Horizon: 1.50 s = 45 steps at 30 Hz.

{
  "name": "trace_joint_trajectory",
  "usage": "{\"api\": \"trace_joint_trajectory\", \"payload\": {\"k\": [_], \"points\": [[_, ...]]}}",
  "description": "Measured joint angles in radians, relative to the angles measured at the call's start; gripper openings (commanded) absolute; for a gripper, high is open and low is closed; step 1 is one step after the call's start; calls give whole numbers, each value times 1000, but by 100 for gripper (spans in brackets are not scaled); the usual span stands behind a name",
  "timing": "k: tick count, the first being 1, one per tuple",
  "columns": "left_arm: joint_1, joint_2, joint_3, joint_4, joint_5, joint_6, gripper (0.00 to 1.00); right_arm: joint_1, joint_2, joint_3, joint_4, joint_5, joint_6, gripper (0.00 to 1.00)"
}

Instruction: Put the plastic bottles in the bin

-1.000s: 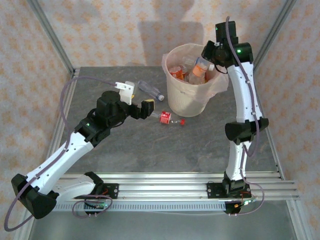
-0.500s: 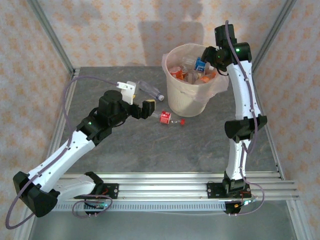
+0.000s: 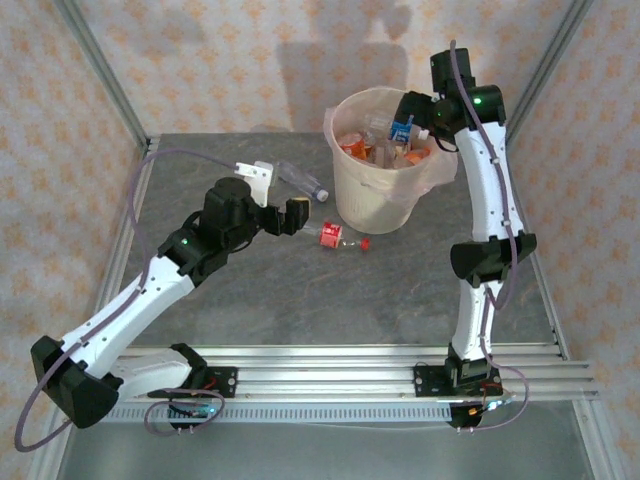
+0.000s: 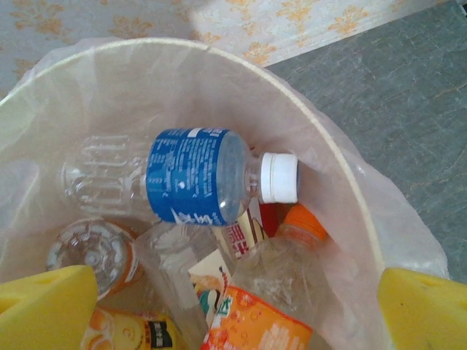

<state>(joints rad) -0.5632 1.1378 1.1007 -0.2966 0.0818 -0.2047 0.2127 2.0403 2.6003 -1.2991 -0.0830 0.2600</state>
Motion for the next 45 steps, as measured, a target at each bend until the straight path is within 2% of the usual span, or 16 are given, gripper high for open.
{"api": "trace_joint_trajectory", "payload": {"k": [3,8,15,18,27,31,37,45], "points": [[3,41,25,-34,-60,-49,100,21,-77,-74,17,0,-3,99],[47,141,71,-72,-99,-174,100,63,-239,-236,79,0,-3,99],[174,368,157,-75,-97,-407,100,68,-435,-484,186,1,-2,99],[202,499,244,-82,-97,-477,100,68,-482,-559,217,1,1,99],[203,888,644,-149,-86,-604,100,68,-607,-721,297,1,13,99],[203,1015,771,-205,-87,-654,99,68,-655,-763,319,5,21,99],[203,1135,905,-293,-92,-719,97,68,-702,-806,342,10,35,99],[203,1223,993,-345,-92,-767,91,68,-719,-841,355,13,46,99]]}}
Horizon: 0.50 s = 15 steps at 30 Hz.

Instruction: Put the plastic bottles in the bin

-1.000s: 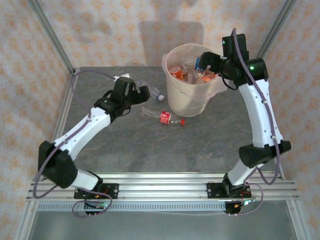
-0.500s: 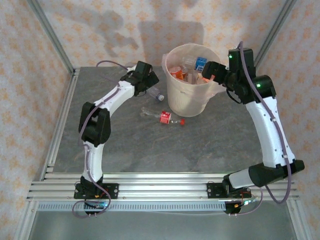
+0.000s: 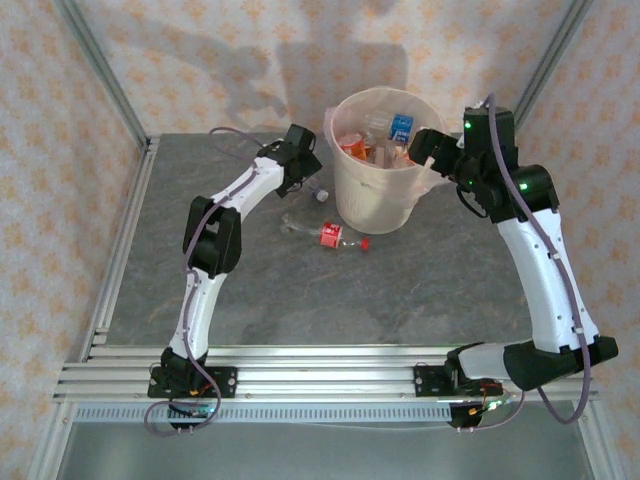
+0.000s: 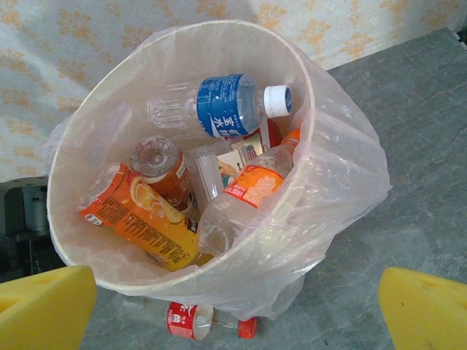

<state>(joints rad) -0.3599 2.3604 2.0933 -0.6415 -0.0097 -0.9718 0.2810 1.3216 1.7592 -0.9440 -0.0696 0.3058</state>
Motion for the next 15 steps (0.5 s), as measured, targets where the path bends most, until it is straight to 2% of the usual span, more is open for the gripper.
{"api": "trace_joint_trajectory", "payload": {"k": [15], "points": [[4,144,149,-71,-7,-37,84,0,-25,-17,3,23,7,99]]}}
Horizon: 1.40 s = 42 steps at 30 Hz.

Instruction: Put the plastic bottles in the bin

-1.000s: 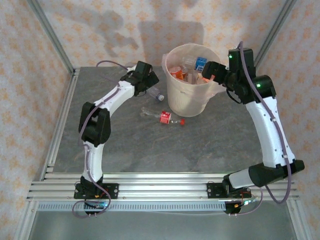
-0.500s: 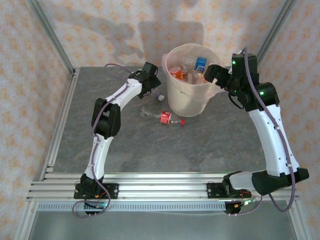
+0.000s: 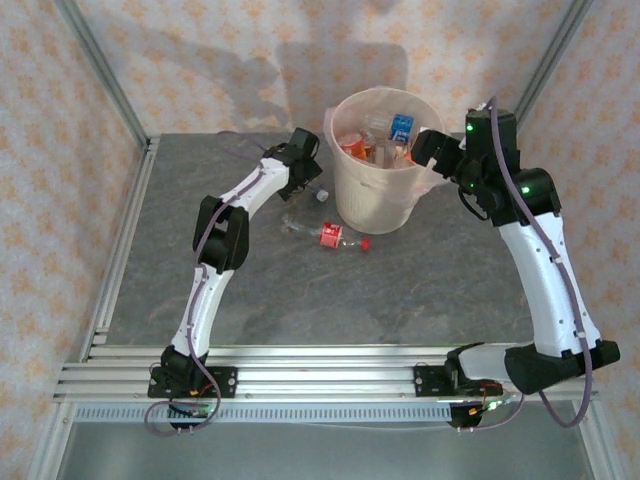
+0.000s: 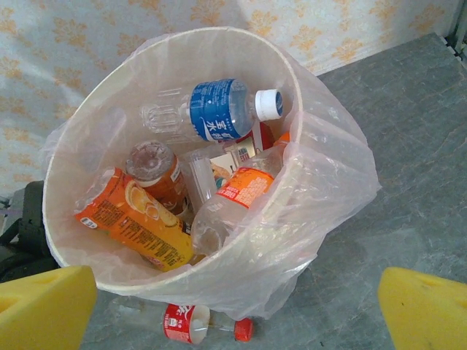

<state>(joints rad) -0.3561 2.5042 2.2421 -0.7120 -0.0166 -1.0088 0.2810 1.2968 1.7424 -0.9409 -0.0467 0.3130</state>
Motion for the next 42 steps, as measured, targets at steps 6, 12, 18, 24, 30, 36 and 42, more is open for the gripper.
{"api": "trace_joint_trajectory", "payload": {"k": [6,12,18,24,30,36,42], "points": [[12,43,35,-17,0,-23,75,0,-1,-3,0,7,0,99],[19,71,81,-29,6,-49,63,0,-1,-6,0,24,0,99],[29,75,95,-23,14,-68,48,0,-1,-6,0,33,0,99],[51,73,114,-16,15,-43,42,0,-3,-6,0,37,0,99],[87,8,114,-18,-23,68,42,0,-10,-6,0,36,0,99],[109,-210,116,-17,-89,292,42,0,-23,-8,0,31,0,99],[107,-417,154,13,-83,558,42,0,-48,-44,21,22,0,99]]}}
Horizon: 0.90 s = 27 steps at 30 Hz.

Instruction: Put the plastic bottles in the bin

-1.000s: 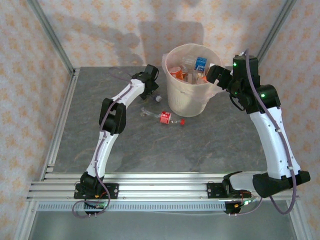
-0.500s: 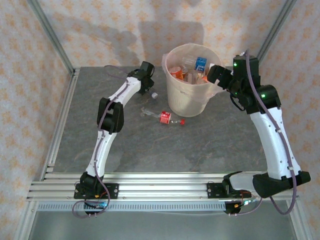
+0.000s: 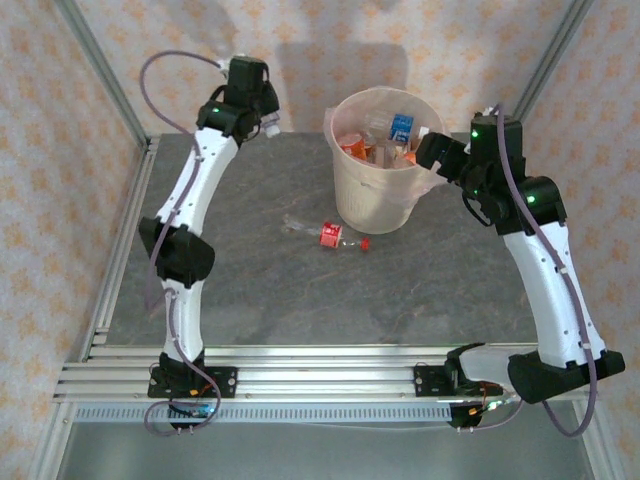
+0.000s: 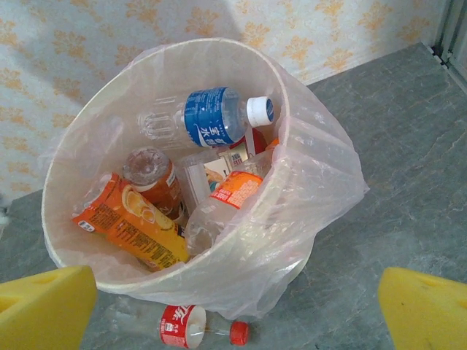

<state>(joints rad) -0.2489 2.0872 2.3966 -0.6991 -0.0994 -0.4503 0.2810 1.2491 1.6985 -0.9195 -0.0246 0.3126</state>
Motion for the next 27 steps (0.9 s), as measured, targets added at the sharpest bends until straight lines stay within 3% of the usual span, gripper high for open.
{"api": "trace_joint_trajectory", "payload": {"k": [6,17,27], "points": [[-31,-48,47,34,90,208,42,0,-28,-41,27,-5,1,99],[-274,129,299,39,148,521,43,0,-95,-108,58,-13,6,99],[-294,223,312,137,166,630,44,0,-119,-157,98,-28,24,99]]}}
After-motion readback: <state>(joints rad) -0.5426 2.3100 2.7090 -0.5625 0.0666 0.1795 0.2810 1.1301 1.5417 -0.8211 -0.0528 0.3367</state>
